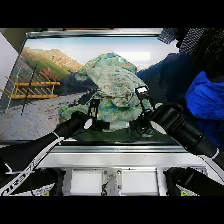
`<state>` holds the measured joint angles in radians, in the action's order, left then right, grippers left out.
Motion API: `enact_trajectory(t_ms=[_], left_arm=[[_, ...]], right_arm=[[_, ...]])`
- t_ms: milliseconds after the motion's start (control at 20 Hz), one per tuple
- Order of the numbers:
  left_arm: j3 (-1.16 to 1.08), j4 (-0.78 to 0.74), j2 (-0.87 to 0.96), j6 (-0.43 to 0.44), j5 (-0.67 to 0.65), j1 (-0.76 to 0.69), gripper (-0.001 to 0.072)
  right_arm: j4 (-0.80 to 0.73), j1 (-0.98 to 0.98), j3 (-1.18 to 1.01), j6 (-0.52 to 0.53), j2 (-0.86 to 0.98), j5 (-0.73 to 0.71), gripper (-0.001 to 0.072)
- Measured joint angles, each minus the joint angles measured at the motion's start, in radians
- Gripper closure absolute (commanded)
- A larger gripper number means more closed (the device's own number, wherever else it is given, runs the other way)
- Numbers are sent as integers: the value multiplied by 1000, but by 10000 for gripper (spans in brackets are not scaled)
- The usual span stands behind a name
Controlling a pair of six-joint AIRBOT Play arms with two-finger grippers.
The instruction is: Fold the clothes and pants, and hang the long-sleeved shirts on hangers.
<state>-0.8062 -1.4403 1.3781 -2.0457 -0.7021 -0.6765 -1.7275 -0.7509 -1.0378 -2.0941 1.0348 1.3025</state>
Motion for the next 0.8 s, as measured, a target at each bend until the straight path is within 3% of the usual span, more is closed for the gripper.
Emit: enact_trajectory(t_ms=[150,300,550,800], left_arm=[[-22,0,-5,-1,-5,4,699],[-153,-6,-66,79,-89,36,699],[-587,-8,-228,222,-202,80,700],[-899,-3,-278,314,-355,34,699]], right_arm=[[4,17,-4,3,0,1,700],[4,126,-88,103,3,39,701],[2,363,-508,304,26,171,700],[10,433,-785,379,21,282,700]])
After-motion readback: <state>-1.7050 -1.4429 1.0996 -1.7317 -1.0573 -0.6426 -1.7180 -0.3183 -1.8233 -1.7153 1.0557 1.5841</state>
